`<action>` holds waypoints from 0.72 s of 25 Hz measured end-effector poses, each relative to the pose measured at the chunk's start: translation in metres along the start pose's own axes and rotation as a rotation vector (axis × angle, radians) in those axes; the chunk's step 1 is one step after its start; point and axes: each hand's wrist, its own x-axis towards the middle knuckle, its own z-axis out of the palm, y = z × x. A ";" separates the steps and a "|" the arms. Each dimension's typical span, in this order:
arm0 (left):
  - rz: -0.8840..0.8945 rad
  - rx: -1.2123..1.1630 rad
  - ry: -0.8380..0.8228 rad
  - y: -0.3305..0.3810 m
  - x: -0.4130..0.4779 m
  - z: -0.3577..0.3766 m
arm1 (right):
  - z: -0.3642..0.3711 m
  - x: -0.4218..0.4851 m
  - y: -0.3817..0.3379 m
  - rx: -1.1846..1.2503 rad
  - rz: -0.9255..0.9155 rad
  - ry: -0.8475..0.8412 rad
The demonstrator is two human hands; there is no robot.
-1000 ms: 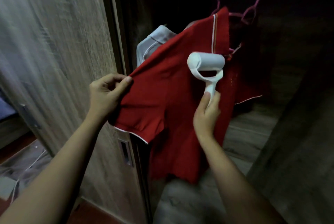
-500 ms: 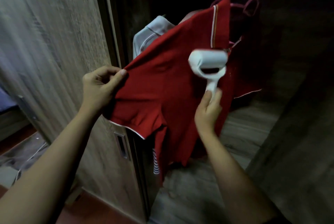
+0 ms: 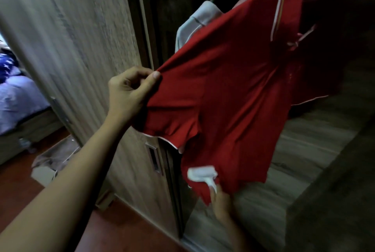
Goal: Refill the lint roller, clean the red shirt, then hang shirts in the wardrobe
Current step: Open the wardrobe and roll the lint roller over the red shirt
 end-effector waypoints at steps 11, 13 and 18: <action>-0.024 -0.019 -0.003 0.004 -0.001 0.001 | -0.189 0.049 -0.160 0.463 -0.341 0.654; -0.033 -0.023 -0.002 0.003 0.000 0.000 | -0.211 0.059 -0.179 0.515 -0.352 0.740; -0.029 -0.038 -0.010 0.004 -0.001 0.000 | -0.134 0.041 -0.128 0.363 -0.225 0.489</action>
